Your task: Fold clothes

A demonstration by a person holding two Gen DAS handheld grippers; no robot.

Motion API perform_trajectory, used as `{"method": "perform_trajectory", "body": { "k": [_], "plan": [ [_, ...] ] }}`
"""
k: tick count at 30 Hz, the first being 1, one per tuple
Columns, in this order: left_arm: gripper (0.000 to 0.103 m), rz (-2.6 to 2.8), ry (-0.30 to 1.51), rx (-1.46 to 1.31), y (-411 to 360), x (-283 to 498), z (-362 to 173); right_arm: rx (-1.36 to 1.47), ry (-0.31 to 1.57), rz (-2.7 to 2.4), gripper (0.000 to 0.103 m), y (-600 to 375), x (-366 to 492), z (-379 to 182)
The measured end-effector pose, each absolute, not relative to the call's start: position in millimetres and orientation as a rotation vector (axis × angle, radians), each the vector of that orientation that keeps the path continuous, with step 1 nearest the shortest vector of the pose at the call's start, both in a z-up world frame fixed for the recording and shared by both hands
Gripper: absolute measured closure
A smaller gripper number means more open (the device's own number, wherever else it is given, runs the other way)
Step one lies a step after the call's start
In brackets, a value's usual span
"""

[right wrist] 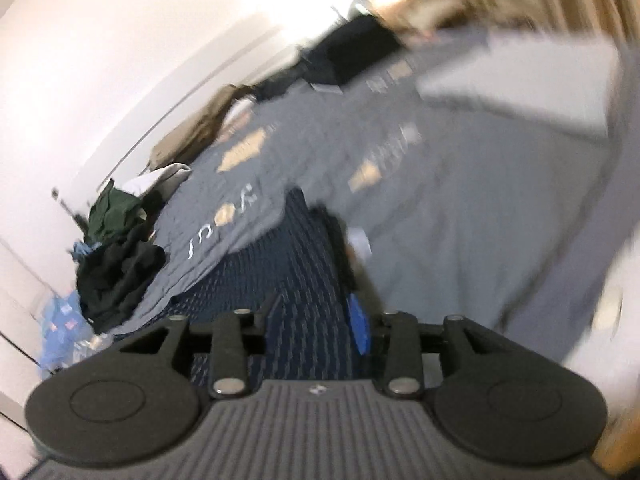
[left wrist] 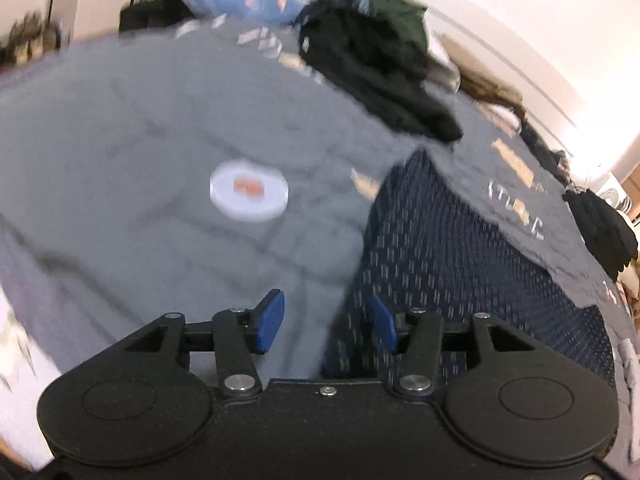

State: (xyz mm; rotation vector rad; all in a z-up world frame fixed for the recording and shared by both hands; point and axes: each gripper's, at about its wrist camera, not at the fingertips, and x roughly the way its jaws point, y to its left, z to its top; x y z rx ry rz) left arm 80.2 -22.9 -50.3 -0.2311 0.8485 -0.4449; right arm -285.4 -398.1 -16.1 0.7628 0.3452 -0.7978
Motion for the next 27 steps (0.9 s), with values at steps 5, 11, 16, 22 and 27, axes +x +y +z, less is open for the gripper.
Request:
{"method": "perform_trajectory", "body": {
  "k": [5, 11, 16, 22, 27],
  "plan": [
    [0.054, -0.504, 0.719, -0.133, -43, 98, -17, 0.560, 0.476, -0.693, 0.053, -439, -230, -1],
    [0.054, -0.631, 0.633, 0.002, -88, 133, -3, 0.444, 0.575, -0.594, 0.052, -488, -175, -13],
    [0.054, -0.748, 0.682, 0.058, -128, 176, -7, 0.423, 0.614, -0.508, 0.052, -518, -147, -29],
    [0.054, -0.804, 0.691, 0.153, -167, 206, -22, 0.454, 0.598, -0.494, 0.052, -546, -133, -43],
    [0.054, -0.804, 0.720, 0.218, -195, 227, -41, 0.457, 0.614, -0.506, 0.052, -560, -118, -57]
  ]
}}
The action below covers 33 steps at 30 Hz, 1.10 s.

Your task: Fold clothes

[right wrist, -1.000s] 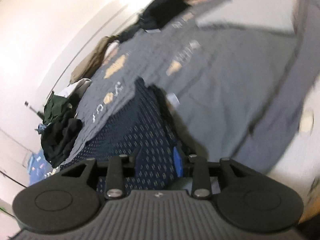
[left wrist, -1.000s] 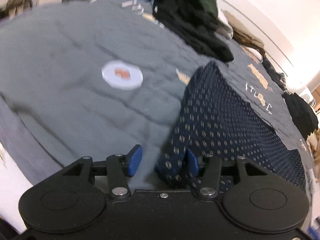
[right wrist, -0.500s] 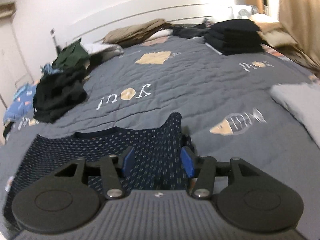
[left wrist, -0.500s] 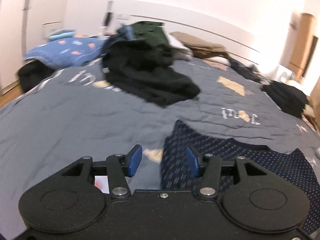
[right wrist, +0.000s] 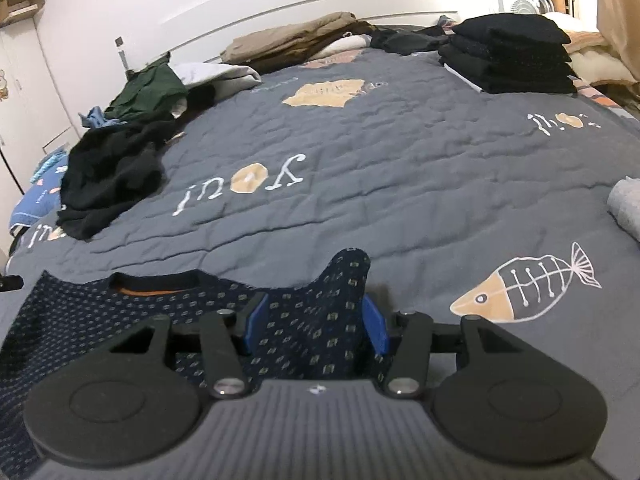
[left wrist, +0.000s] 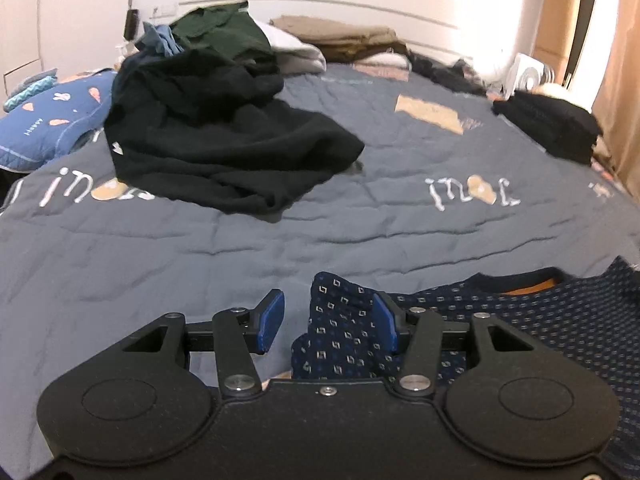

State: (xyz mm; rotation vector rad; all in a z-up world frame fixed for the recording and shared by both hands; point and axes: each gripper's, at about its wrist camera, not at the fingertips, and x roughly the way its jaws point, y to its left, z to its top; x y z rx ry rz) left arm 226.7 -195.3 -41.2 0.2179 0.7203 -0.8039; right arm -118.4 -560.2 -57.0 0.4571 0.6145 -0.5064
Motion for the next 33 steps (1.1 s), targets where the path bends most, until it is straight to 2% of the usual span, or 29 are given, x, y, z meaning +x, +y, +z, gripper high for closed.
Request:
{"method": "perform_trajectory", "body": {
  "k": [6, 7, 8, 9, 11, 12, 13, 25, 33],
  "plan": [
    [0.056, -0.813, 0.788, 0.236, -215, 246, -65, 0.514, 0.658, -0.521, 0.052, -573, -108, -75],
    [0.060, -0.822, 0.797, 0.238, -217, 247, -69, 0.529, 0.661, -0.516, 0.052, -575, -107, -78],
    [0.073, -0.833, 0.794, 0.238, -218, 247, -70, 0.545, 0.657, -0.507, 0.052, -576, -107, -80],
    [0.080, -0.836, 0.783, 0.233, -218, 246, -70, 0.560, 0.645, -0.506, 0.055, -577, -107, -80],
    [0.092, -0.855, 0.790, 0.214, -217, 248, -71, 0.594, 0.611, -0.509, 0.071, -579, -110, -80],
    [0.093, -0.866, 0.789, 0.201, -216, 249, -71, 0.616, 0.595, -0.507, 0.093, -582, -112, -79],
    [0.094, -0.875, 0.785, 0.190, -215, 249, -69, 0.634, 0.577, -0.503, 0.100, -583, -113, -77],
    [0.096, -0.884, 0.650, 0.104, -215, 255, -36, 0.651, 0.381, -0.539, 0.100, -594, -116, -49],
    [0.096, -0.843, 0.707, 0.167, -235, 265, -66, 0.623, 0.504, -0.570, 0.100, -605, -93, -82]
  ]
}}
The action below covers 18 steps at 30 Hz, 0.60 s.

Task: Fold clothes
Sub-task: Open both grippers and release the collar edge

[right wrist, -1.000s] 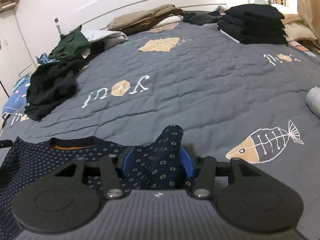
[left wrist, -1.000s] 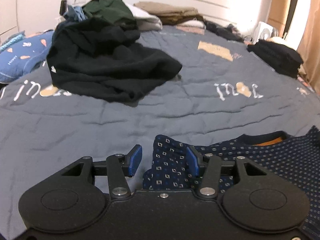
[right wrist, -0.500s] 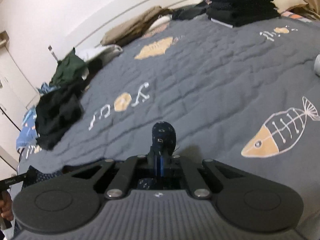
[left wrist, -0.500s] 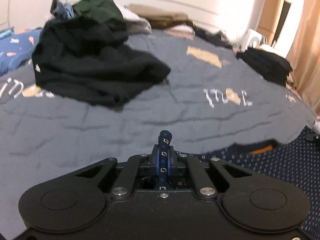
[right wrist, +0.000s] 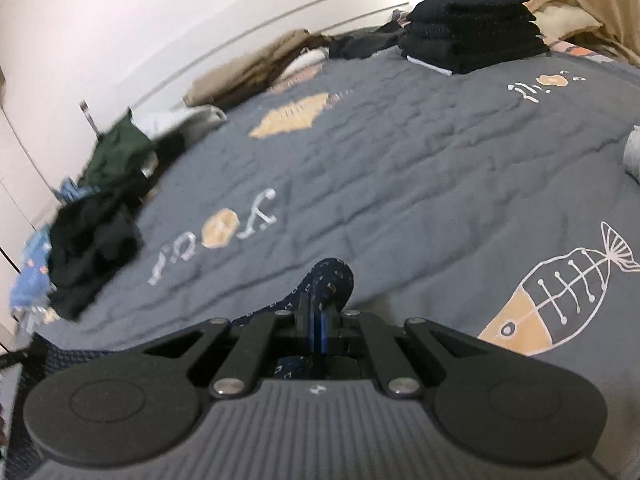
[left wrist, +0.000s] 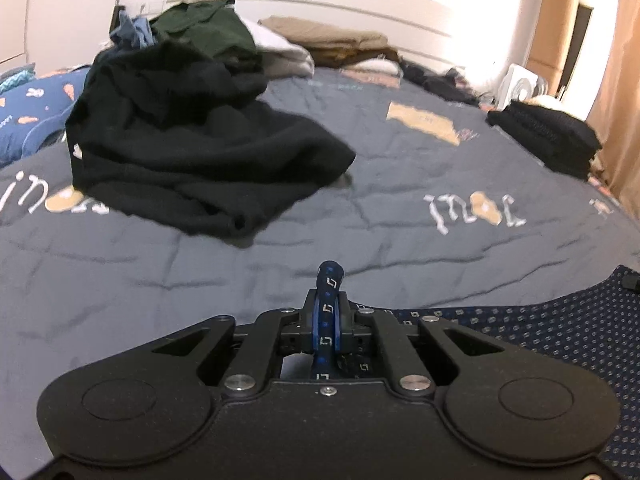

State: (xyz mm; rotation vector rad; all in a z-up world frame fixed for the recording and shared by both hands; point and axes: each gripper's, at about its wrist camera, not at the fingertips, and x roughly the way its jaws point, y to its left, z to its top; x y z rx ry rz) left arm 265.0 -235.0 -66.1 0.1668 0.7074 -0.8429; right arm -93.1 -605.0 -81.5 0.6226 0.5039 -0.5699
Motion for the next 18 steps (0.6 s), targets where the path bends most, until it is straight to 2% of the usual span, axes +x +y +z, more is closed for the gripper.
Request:
{"method": "perform_trajectory", "body": {
  "k": [5, 10, 11, 14, 17, 18],
  "plan": [
    [0.094, -0.814, 0.747, 0.174, -232, 268, -78, 0.581, 0.581, -0.540, 0.099, -606, -76, -89],
    [0.075, -0.707, 0.733, 0.149, -210, 266, -67, 0.536, 0.620, -0.555, 0.095, -599, -82, -85],
    [0.069, -0.689, 0.736, 0.125, -201, 266, -63, 0.541, 0.615, -0.558, 0.095, -599, -86, -81],
    [0.064, -0.680, 0.742, 0.054, -175, 256, -48, 0.562, 0.588, -0.571, 0.091, -593, -98, -63],
    [0.056, -0.692, 0.739, -0.016, -148, 229, -34, 0.569, 0.553, -0.556, 0.080, -575, -110, -42],
    [0.052, -0.694, 0.740, -0.045, -139, 219, -31, 0.570, 0.537, -0.545, 0.074, -566, -113, -35]
  ]
}}
